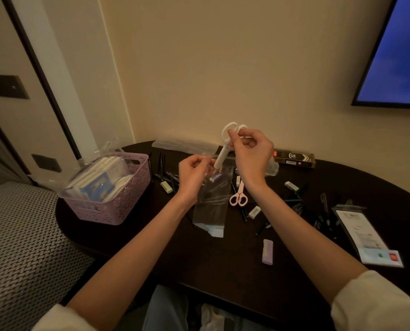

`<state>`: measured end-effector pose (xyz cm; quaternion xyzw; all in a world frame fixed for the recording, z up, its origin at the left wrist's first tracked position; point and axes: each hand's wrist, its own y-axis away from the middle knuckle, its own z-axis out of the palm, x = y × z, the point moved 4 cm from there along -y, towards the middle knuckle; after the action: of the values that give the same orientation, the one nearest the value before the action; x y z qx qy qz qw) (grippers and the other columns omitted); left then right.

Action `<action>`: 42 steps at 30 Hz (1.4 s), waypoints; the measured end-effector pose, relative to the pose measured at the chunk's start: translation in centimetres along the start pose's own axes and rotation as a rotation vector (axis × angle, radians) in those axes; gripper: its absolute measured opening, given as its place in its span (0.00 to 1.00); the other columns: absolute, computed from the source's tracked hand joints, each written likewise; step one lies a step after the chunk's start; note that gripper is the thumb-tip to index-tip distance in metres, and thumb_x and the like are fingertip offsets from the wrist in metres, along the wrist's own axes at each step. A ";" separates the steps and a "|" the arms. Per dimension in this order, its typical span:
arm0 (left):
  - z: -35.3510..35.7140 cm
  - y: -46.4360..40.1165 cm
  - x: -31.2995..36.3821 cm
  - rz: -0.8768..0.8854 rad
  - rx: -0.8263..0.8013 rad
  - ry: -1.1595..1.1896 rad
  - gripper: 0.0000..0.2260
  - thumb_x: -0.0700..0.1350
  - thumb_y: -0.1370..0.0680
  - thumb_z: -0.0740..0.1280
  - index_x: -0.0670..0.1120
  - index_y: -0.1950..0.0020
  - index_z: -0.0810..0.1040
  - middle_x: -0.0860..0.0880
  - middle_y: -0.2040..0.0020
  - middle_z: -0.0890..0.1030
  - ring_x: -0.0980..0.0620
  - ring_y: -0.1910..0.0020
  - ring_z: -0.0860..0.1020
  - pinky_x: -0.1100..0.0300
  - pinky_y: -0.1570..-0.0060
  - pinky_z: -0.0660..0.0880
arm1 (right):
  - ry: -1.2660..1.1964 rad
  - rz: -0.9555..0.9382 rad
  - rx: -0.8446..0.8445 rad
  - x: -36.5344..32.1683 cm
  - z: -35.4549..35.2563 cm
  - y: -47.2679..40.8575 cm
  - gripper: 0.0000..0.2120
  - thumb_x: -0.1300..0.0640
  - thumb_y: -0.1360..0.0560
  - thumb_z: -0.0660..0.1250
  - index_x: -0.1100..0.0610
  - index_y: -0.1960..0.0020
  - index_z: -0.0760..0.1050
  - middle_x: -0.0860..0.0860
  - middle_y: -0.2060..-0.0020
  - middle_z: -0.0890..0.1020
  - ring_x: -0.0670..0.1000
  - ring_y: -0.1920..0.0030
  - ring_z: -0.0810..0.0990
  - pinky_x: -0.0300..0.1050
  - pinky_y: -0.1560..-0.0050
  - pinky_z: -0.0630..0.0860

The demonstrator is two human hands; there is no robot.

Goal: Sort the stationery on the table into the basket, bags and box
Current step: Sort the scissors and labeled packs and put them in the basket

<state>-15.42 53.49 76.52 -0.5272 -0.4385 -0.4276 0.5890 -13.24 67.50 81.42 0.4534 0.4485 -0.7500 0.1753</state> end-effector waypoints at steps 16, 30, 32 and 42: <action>-0.1 0.1 0.6 -0.094 -0.043 0.282 0.11 0.38 0.24 0.69 0.30 0.48 0.79 0.44 0.61 0.82 0.51 0.60 0.84 0.57 0.55 0.81 | 0.398 -0.051 -0.213 1.8 0.1 1.3 0.12 0.48 0.36 0.78 0.53 0.56 0.83 0.47 0.52 0.72 0.41 0.59 0.72 0.29 0.60 0.70; -0.4 -0.4 -1.2 -0.115 -0.029 0.278 0.09 0.39 0.21 0.65 0.33 0.50 0.80 0.39 0.52 0.84 0.46 0.54 0.83 0.58 0.57 0.79 | 0.648 -0.091 -0.367 3.9 0.5 3.2 0.14 0.47 0.26 0.69 0.56 0.49 0.84 0.51 0.45 0.72 0.46 0.42 0.70 0.38 0.50 0.68; -0.4 -0.3 -1.5 -0.118 -0.038 0.280 0.10 0.39 0.21 0.65 0.32 0.48 0.79 0.39 0.52 0.84 0.46 0.54 0.83 0.58 0.57 0.79 | 0.687 -0.112 -0.403 3.9 0.6 3.3 0.14 0.47 0.25 0.68 0.57 0.49 0.84 0.51 0.45 0.72 0.47 0.41 0.70 0.38 0.50 0.67; -0.3 -0.2 -1.8 -0.104 -0.028 0.268 0.11 0.39 0.21 0.65 0.31 0.45 0.78 0.38 0.51 0.84 0.44 0.51 0.84 0.57 0.51 0.80 | 0.806 -0.133 -0.569 3.3 0.6 3.4 0.12 0.54 0.22 0.63 0.60 0.51 0.83 0.54 0.43 0.73 0.48 0.40 0.71 0.37 0.49 0.67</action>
<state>-16.03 53.29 74.84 -0.4500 -0.3766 -0.5301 0.6121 -13.01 65.66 77.05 0.6118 0.6955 -0.3726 0.0568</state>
